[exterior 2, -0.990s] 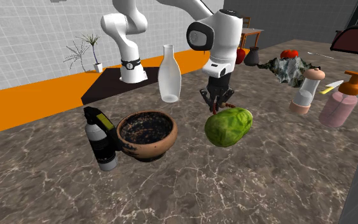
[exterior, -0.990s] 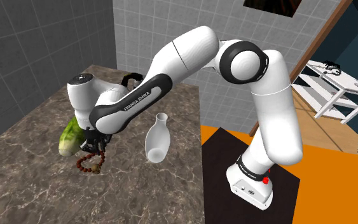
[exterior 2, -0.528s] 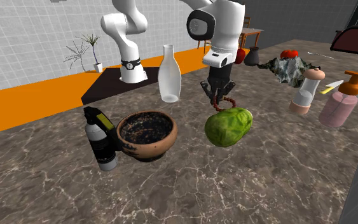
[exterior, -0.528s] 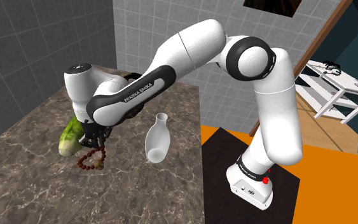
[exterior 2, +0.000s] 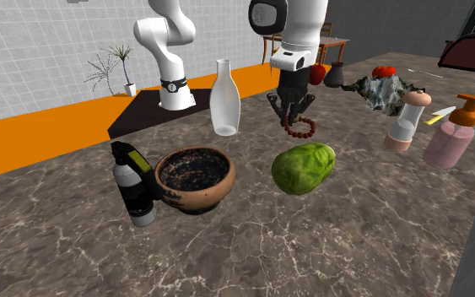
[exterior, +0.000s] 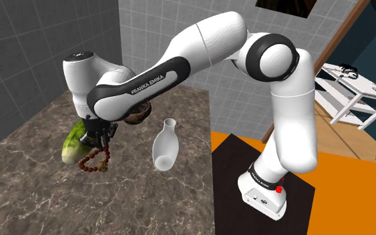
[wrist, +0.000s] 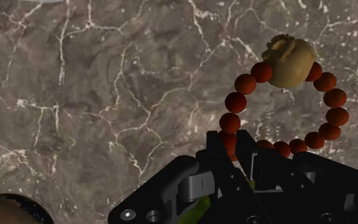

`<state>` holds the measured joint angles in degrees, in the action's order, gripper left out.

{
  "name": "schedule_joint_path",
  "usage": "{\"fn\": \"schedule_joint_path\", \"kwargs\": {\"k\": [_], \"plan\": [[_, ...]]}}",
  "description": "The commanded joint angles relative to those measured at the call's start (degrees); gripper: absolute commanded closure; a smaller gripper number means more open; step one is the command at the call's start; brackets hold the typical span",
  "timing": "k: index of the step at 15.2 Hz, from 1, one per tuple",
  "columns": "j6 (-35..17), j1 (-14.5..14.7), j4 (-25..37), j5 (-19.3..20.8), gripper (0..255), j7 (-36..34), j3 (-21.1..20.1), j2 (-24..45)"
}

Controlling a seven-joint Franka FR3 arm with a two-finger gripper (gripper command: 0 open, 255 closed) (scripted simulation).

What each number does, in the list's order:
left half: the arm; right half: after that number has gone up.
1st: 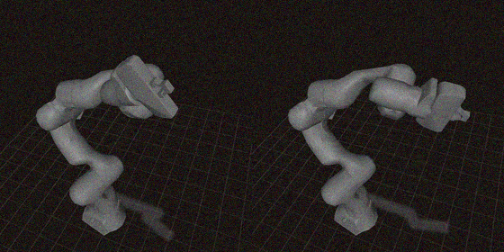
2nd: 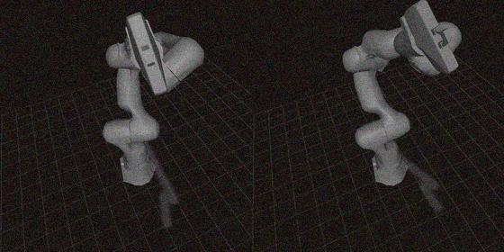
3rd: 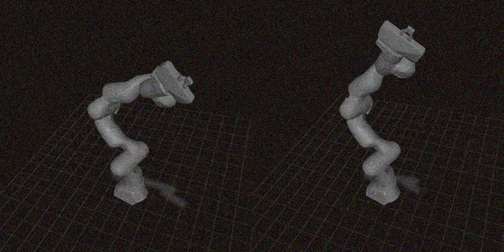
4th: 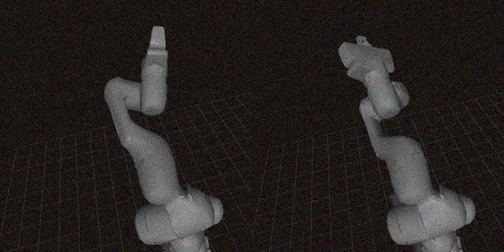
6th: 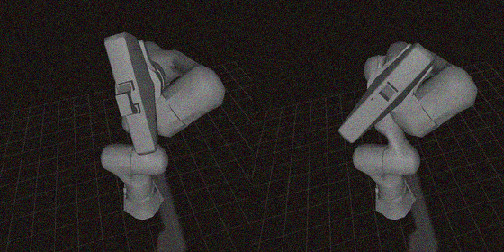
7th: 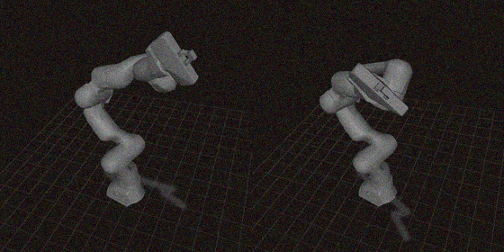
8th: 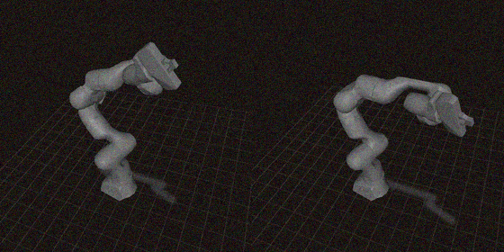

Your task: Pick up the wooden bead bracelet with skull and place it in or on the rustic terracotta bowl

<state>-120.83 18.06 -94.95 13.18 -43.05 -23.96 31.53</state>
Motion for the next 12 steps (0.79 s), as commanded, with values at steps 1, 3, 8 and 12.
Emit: {"fn": "schedule_joint_path", "kwargs": {"k": [1,3,8,12], "plan": [[1.26,-0.13,0.50,-0.38,255,0.21,-0.23,-0.78],[2.44,-0.24,1.01,-0.72,255,0.41,-0.44,-1.50],[5.48,-0.46,2.53,-1.53,255,0.86,-0.90,-3.14],[8.00,-0.58,4.02,-2.10,255,1.19,-1.22,-4.27]]}}
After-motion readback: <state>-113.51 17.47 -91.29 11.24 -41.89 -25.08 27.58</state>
